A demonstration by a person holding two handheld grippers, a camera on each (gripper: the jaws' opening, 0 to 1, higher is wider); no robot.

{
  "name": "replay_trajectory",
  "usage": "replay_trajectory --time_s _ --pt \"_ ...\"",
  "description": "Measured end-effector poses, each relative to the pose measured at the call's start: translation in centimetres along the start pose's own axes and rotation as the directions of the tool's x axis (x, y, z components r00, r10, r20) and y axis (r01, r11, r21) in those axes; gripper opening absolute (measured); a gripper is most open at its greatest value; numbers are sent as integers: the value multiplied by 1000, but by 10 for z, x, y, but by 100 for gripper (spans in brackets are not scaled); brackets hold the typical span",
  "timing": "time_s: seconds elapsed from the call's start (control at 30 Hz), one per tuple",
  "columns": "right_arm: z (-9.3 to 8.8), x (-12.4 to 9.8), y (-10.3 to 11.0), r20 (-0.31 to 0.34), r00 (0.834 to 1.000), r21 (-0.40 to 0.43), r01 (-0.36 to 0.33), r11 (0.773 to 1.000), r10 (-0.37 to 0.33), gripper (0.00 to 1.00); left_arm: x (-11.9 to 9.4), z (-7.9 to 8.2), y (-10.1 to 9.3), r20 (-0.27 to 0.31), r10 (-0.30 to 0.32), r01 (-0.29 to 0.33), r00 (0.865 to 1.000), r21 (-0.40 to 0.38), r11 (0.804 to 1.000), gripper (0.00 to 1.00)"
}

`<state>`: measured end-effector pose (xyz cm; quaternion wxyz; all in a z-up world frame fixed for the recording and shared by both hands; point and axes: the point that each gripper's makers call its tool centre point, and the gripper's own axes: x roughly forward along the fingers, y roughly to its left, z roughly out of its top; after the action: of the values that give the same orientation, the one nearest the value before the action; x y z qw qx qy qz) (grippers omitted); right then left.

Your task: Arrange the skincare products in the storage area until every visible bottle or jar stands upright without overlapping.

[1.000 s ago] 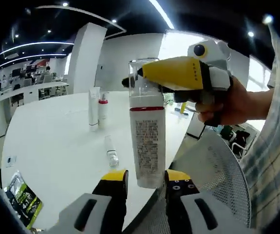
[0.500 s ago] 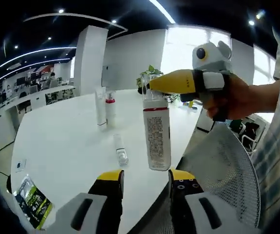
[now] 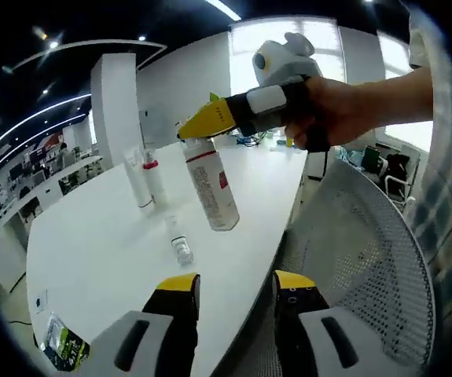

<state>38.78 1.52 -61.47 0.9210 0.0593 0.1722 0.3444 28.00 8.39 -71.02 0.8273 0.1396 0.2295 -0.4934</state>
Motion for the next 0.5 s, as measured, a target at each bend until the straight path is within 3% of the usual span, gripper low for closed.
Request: replay_trajectory --time_s 0.07,0.2,0.37,0.5 --pt "6 1 -14 17 999 -6 39 999 -39 20 2 1 -2 1 5 -5 1000 4 1000 37" --pt "22 10 -45 38 996 -31 83 996 -82 20 4 -3 4 -22 66 -63 998 106 992 35" --pt "30 29 -71 18 995 -97 102 990 -100 20 3 0 21 -6 122 -122 992 26 992 34" --pt "28 46 -88 -7 994 -119 105 987 -107 20 0 -2 34 -12 179 -179 984 20 984 34"
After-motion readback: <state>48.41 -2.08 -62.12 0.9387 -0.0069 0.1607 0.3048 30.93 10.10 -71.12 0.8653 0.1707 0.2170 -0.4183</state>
